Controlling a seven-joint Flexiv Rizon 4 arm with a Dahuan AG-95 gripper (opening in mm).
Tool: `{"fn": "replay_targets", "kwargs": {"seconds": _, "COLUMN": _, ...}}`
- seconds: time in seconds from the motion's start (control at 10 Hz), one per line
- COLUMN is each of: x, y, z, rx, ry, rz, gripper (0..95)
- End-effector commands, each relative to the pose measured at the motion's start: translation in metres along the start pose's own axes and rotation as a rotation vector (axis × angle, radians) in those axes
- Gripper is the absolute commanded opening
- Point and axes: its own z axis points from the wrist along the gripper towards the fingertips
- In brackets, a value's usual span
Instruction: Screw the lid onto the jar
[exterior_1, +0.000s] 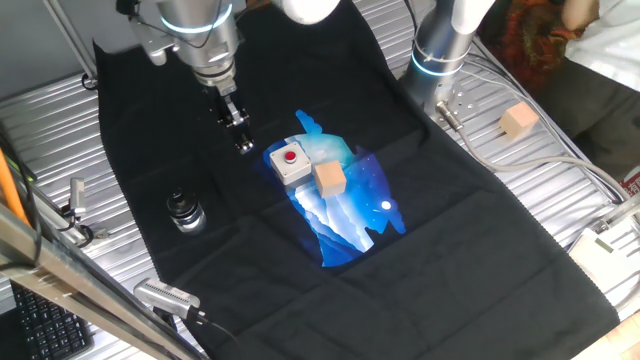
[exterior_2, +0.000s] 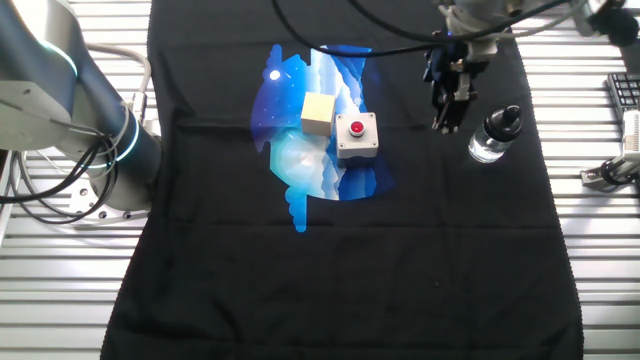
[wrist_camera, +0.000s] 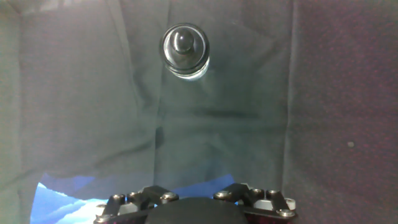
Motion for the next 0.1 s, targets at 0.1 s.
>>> {"fn": "replay_targets", "kwargs": {"seconds": 0.1, "x": -0.0028, "y": 0.0004, "z": 0.0000, "rx": 0.000, "ry": 0.001, "rz": 0.003, "gripper": 76.0}}
